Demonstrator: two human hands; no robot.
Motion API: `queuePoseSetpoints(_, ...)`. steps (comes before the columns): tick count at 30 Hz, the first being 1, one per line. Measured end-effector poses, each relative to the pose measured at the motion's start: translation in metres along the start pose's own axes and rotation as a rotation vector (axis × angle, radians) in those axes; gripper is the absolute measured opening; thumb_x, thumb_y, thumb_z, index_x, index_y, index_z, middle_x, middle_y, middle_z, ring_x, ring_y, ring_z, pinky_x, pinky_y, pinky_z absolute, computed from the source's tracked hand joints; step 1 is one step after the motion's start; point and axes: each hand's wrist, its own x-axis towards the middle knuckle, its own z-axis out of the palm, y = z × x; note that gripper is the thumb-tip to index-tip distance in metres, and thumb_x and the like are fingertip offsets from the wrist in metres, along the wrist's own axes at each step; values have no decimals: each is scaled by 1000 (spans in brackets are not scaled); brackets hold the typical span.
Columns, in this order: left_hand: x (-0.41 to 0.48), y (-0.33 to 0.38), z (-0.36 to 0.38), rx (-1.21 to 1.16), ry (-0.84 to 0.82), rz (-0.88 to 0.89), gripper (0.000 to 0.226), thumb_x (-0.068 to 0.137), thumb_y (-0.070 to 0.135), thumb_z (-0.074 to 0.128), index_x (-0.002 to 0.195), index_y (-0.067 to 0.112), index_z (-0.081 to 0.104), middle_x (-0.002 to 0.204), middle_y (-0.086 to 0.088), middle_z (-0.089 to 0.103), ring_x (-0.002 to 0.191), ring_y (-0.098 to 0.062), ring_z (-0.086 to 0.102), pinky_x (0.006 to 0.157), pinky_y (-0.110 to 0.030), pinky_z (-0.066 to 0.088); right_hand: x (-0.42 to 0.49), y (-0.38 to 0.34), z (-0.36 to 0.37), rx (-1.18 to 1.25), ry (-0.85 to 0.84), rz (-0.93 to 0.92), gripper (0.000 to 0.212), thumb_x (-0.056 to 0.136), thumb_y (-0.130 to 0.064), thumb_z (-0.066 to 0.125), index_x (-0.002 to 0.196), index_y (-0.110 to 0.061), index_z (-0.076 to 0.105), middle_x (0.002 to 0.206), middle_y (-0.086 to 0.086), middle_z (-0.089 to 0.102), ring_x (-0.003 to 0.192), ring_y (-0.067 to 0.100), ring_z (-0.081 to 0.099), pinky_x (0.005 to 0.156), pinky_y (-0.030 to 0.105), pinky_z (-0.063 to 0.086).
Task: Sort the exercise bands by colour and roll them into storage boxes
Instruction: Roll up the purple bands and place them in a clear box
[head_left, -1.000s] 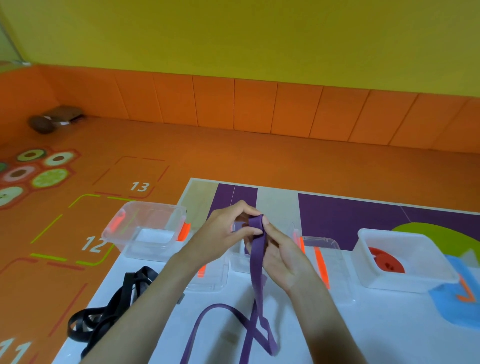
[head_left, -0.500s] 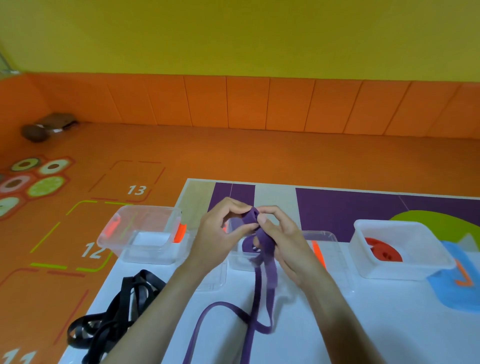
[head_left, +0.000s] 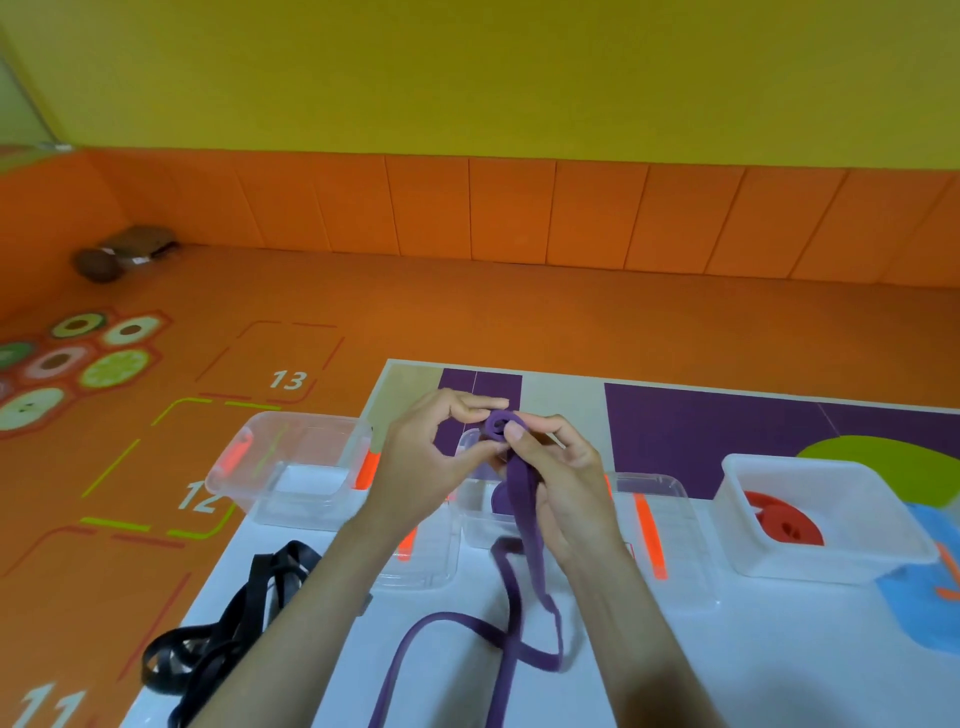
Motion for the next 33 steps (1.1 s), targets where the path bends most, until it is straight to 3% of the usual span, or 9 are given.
queuePoseSetpoints(3, 9, -5, -18, 129, -170, 69, 26, 84, 18, 89, 94, 15, 65, 123, 11, 75, 118, -7, 69, 104, -30, 53, 1, -4, -4, -116, 15, -2, 17, 88, -1, 75, 102, 6, 70, 100, 25, 77, 87, 36, 76, 82, 40, 65)
queuePoseSetpoints(5, 16, -6, -31, 154, -319, 17, 21, 87, 20, 86, 97, 20, 67, 125, 15, 75, 120, -1, 68, 107, -28, 52, 3, -11, -10, -202, -15, 15, 17, 89, 1, 75, 103, 9, 68, 101, 26, 77, 89, 41, 77, 80, 38, 65)
queuePoseSetpoints(8, 21, -6, -35, 151, -412, -23, 32, 91, 17, 82, 121, 21, 73, 124, 17, 74, 117, 3, 68, 105, -22, 52, 5, -16, -11, -272, -45, 47, 18, 89, -2, 78, 103, 4, 68, 97, 25, 78, 88, 41, 78, 84, 41, 65)
queuePoseSetpoints(11, 20, -11, -30, 173, -419, 43, 41, 95, 12, 77, 135, 18, 70, 125, 11, 73, 114, -3, 70, 101, -27, 57, 7, -14, -10, -337, -16, 84, 21, 87, -9, 81, 101, -3, 67, 93, 21, 79, 87, 34, 79, 82, 39, 65)
queuePoseSetpoints(16, 17, -20, -25, 202, -511, 43, 32, 99, 17, 72, 131, 19, 70, 120, 7, 60, 109, -18, 62, 95, -31, 52, 7, -13, -16, -348, -51, 120, 17, 87, -8, 81, 94, -6, 66, 98, 23, 78, 91, 39, 78, 84, 39, 64)
queuePoseSetpoints(19, 11, -22, -23, 230, -431, 70, 26, 105, 22, 63, 131, 18, 66, 123, 10, 55, 116, -10, 57, 101, -22, 45, 3, -10, -13, -245, -77, 101, 11, 95, -12, 72, 103, -6, 67, 103, 25, 77, 96, 37, 76, 84, 32, 61)
queuePoseSetpoints(25, -11, -25, -2, 232, -28, 36, 25, 100, 13, 71, 125, 13, 69, 119, 5, 58, 116, 1, 55, 99, -14, 42, -1, 6, -2, -207, -44, 45, 28, 104, -17, 58, 130, -14, 71, 122, 11, 76, 115, 30, 72, 103, 44, 56)
queuePoseSetpoints(28, -26, -21, 17, 141, 145, -44, 25, 92, 8, 79, 114, 14, 71, 116, 4, 61, 115, 0, 58, 97, -11, 40, -5, 14, 10, 7, 77, 83, 27, 100, -13, 64, 126, -8, 72, 118, 15, 76, 108, 30, 75, 89, 36, 62)
queuePoseSetpoints(33, -34, -16, 20, 85, 252, -66, 25, 82, 11, 89, 97, 8, 69, 120, 13, 66, 115, -1, 62, 95, -10, 43, -6, 16, 15, -63, 141, 20, 18, 93, -12, 73, 109, -5, 76, 96, 11, 80, 83, 19, 74, 70, 26, 59)
